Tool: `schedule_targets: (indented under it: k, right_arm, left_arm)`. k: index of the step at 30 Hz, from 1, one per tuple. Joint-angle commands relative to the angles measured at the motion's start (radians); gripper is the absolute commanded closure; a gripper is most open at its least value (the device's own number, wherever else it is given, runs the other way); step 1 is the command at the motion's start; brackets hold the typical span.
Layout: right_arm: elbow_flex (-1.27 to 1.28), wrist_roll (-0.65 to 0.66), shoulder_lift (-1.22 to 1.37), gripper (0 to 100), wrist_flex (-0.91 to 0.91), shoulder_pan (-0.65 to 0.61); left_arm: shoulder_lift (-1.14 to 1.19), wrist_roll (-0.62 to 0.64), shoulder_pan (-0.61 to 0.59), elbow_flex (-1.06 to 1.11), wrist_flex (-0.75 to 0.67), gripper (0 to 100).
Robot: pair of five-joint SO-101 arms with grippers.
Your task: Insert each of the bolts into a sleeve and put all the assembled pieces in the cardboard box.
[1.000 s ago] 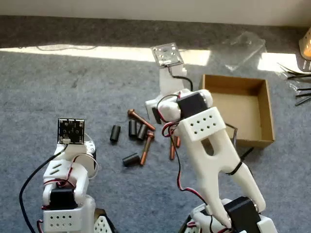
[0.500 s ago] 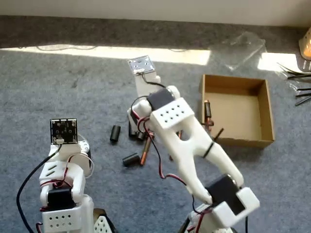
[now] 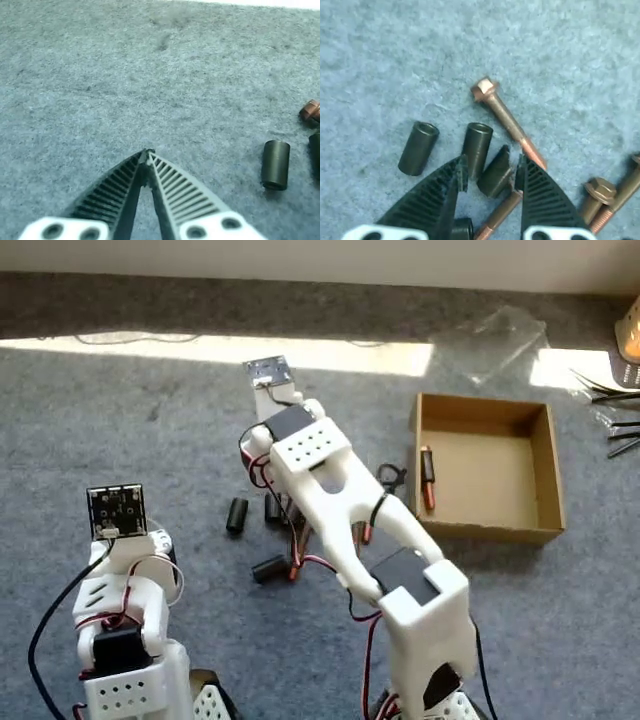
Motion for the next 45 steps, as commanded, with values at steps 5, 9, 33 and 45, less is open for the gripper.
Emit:
schedule_targets:
  k: [5,9,33,45]
  right_arm:
    - [-0.114,0.072,0.077,86.1,-0.002,-0.035]
    - [-0.145,0.106,0.119,86.1,-0.002,-0.027]
    - [-0.128,0.058,0.143,86.1,-0.004,-0.045]
    - [-0.094,0.040,0.200,86.1,-0.012,-0.065]
  left_arm:
    - [-0.016,-0.005,-0.013,-0.033,-0.020,100]
    - [-0.016,-0.005,-0.013,-0.033,-0.020,100]
    - [-0.016,-0.005,-0.013,-0.033,-0.021,100]
    - [-0.016,-0.005,-0.013,-0.030,-0.021,100]
